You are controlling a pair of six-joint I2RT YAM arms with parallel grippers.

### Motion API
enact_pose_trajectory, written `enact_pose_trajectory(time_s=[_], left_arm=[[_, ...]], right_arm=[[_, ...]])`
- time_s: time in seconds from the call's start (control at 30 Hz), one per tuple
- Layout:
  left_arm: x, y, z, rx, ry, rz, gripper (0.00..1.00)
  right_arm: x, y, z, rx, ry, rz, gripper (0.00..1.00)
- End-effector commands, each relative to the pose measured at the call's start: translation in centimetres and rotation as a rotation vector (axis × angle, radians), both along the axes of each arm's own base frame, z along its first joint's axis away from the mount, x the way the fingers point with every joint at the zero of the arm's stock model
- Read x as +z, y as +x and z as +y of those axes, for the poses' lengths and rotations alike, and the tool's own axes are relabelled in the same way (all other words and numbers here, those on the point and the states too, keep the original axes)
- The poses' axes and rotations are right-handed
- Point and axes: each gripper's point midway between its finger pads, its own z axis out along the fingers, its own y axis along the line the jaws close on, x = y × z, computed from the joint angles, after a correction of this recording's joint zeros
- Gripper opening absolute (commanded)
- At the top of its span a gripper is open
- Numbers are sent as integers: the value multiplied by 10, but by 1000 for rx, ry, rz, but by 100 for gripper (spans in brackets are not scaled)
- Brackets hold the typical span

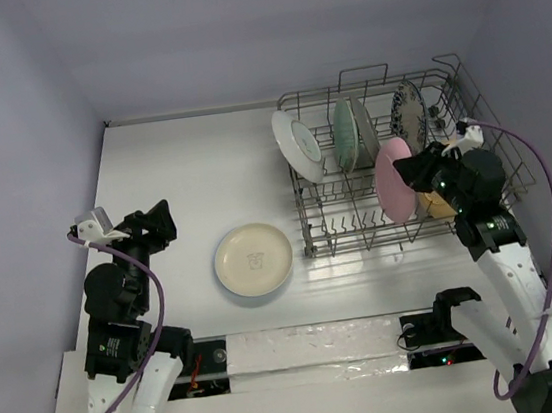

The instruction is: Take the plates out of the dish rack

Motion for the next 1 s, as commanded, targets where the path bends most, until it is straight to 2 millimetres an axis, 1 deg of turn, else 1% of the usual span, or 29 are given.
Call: enact_pose_trajectory(time_s=[0.0, 0.03, 0.07, 0.1, 0.2, 0.23, 0.3, 0.33, 0.4, 0.43, 0.47, 0.53, 0.57, 0.6, 0.63, 0.67, 0.7, 0.73, 0.77, 0.8, 0.87, 0.9, 0.93, 0.97], left_arm=[[20, -1, -3, -18, -15, -59, 59], [20, 0, -3, -18, -15, -58, 59], [20, -1, -3, -18, -15, -59, 59], [20, -1, -3, -18, -15, -59, 59], [20, -1, -3, -18, -17, -59, 59], [20, -1, -3, -18, -17, -59, 59], [19, 0, -4, -19, -14, -56, 59], [20, 0, -4, -19, -15, -58, 59], [19, 1, -5, -27, -13, -55, 58], [19, 1, -6, -29, -13, -56, 58], [19, 1, -3, -18, -13, -56, 57], [19, 1, -2, -12, -13, -55, 55], [18, 1, -2, -10, -13, -52, 55], [19, 1, 0, -3, -14, -55, 54], [19, 1, 2, 10, -14, -53, 54], [19, 1, 3, 13, -14, -53, 54], [18, 1, 4, 17, -16, -52, 54], [18, 1, 4, 20, -17, -50, 54], [18, 1, 5, 23, -17, -50, 54], [18, 0, 7, 35, -21, -48, 54], [19, -1, 10, 50, -22, -48, 55], [18, -1, 13, 68, -25, -46, 55], [18, -2, 15, 76, -30, -45, 55], [19, -2, 16, 82, -31, -46, 56]], right_arm=[[110, -13, -6, -6, -43, -302, 0], [116, -16, 0, 29, -44, -318, 0], [127, -19, 2, 45, -47, -341, 0], [128, -19, 5, 59, -46, -334, 0], [148, -33, 21, 165, -41, -390, 0], [153, -41, 34, 242, -37, -407, 0], [165, -49, 49, 323, -36, -437, 0], [167, -60, 71, 427, -28, -447, 0], [179, -73, 99, 534, -36, -492, 0], [173, -63, 113, 544, -40, -458, 0], [169, -79, 145, 652, -31, -440, 0], [168, -79, 175, 706, -39, -431, 0], [151, -70, 200, 750, -52, -377, 0], [145, -83, 227, 827, -52, -363, 0], [147, -82, 240, 830, -77, -370, 0], [122, -74, 264, 855, -121, -309, 0], [113, -86, 285, 901, -146, -296, 0], [103, -85, 297, 912, -193, -290, 0], [101, -82, 308, 908, -215, -288, 0], [74, -86, 329, 953, -272, -247, 0], [56, -88, 347, 970, -313, -222, 0], [41, -87, 359, 980, -337, -204, 0], [34, -93, 367, 993, -354, -207, 0], [27, -91, 373, 981, -365, -207, 0]])
